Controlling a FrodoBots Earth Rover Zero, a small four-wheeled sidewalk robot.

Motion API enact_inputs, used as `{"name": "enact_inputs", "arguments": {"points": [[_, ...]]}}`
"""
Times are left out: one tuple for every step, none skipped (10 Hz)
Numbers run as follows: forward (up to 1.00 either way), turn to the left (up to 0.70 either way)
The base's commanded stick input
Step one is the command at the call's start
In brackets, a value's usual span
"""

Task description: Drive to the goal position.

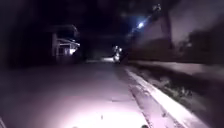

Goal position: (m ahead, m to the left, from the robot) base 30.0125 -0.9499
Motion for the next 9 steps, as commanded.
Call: {"name": "enact_inputs", "arguments": {"points": [[0.7,0.0],[0.7,0.0],[0.7,0.0],[0.7,0.0],[0.7,0.0],[0.7,0.0],[0.7,0.0],[0.7,0.0],[0.7,0.0]]}}
